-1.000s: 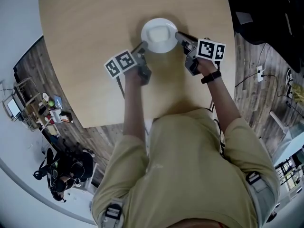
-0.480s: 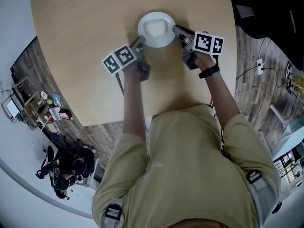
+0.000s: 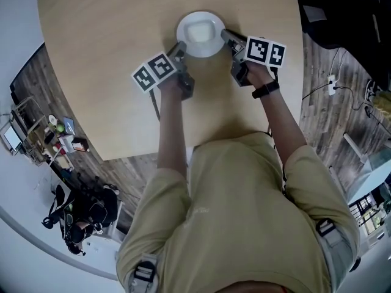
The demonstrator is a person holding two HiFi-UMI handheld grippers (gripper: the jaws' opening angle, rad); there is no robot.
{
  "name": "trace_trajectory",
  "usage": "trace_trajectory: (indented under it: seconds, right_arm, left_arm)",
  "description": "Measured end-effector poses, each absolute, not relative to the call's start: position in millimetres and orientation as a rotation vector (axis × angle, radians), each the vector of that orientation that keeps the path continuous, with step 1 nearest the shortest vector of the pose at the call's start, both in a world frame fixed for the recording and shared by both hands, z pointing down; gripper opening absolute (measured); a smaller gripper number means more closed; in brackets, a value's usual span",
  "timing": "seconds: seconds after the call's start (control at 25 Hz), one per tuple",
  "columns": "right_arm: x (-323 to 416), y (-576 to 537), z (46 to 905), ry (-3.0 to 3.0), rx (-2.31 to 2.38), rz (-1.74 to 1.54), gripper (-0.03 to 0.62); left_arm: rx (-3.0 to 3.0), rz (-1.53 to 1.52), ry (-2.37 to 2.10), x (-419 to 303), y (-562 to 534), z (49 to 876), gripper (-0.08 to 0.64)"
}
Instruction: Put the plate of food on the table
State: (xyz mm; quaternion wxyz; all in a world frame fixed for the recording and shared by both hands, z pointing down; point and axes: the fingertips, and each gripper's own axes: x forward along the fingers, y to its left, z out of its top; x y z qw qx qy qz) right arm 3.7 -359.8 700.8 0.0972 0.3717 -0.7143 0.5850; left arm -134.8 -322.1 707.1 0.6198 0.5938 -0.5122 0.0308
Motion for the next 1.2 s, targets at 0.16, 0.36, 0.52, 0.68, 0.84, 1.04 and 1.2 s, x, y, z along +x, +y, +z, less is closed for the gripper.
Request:
trace_trajectory:
  seconds: [0.16, 0.36, 0.52, 0.68, 0.84, 1.04, 1.2]
  right_arm:
    - [4.6, -358.5, 702.8, -2.089, 1.117, 1.714, 0.031]
    - [6.2, -357.9, 706.4, -2.068, 1.141, 1.664, 0.034]
    - [6.5, -357.3, 708.4, -2.065, 1.135, 1.632, 0.035]
    - [5.2, -359.2, 706.9, -2.060, 1.113, 1.617, 0.038]
    - [7.4, -360.7, 699.4, -2.094, 1.129, 1.599, 0.115]
    - [10.3, -361.2, 685.1, -2.140, 1.159, 1.559, 0.132]
    - [13.5, -357.4, 666.6, -2.205, 1.197, 1.328, 0.132]
  left_arm:
    - [1.360, 0.090, -1.180, -133.7, -320.9, 707.4, 0.040]
    - [1.338, 0.111, -1.195, -131.6, -318.0, 709.2, 0.041]
    - [1.340, 0.126, -1.203, -130.5, -316.1, 710.1, 0.046]
    - [1.339, 0.125, -1.211, -133.0, -317.5, 707.9, 0.062]
    - [1.347, 0.094, -1.216, -133.6, -316.7, 700.9, 0.139]
    - [1.357, 0.119, -1.239, -142.0, -308.8, 692.2, 0.191]
    - [1.385, 0.121, -1.257, -146.9, -299.5, 679.5, 0.201]
